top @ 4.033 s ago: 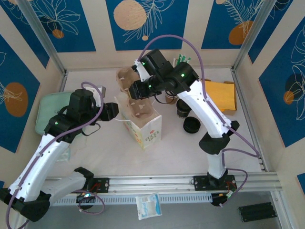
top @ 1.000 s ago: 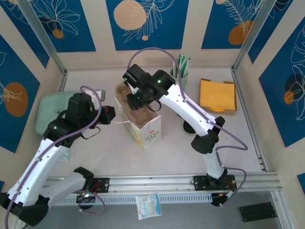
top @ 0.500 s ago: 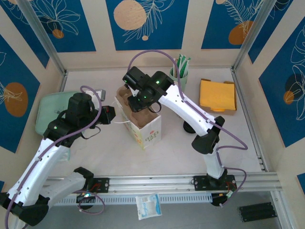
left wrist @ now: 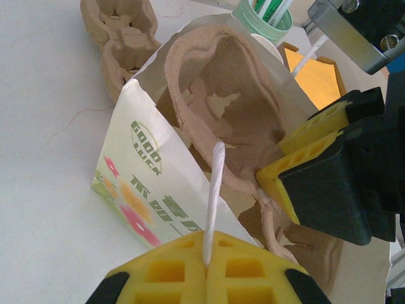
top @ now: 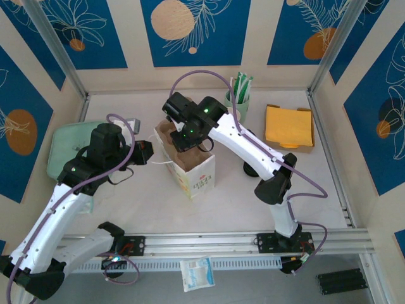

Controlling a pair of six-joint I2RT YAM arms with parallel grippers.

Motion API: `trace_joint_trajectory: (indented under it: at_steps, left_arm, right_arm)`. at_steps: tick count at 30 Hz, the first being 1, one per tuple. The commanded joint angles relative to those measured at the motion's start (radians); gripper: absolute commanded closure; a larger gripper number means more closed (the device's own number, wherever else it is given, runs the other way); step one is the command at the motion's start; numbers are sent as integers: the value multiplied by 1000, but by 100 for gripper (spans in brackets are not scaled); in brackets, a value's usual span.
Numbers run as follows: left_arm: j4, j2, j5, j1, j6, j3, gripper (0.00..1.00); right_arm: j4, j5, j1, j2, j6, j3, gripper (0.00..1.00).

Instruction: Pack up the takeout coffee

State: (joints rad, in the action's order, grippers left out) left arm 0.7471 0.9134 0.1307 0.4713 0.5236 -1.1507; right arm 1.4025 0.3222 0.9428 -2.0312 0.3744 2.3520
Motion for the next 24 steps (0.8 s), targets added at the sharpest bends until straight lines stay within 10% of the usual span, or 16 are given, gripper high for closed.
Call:
trace_joint_trajectory:
  at_steps: [1,24]
  left_arm:
    - [-11,-5,12,-11,9,-5,100]
    - [-20,-6,17,-11,9,-1,100]
  right_arm:
    - [10,-6,7,-9,18,-7,71]
    - [39,17,19,-53,18,-2,72]
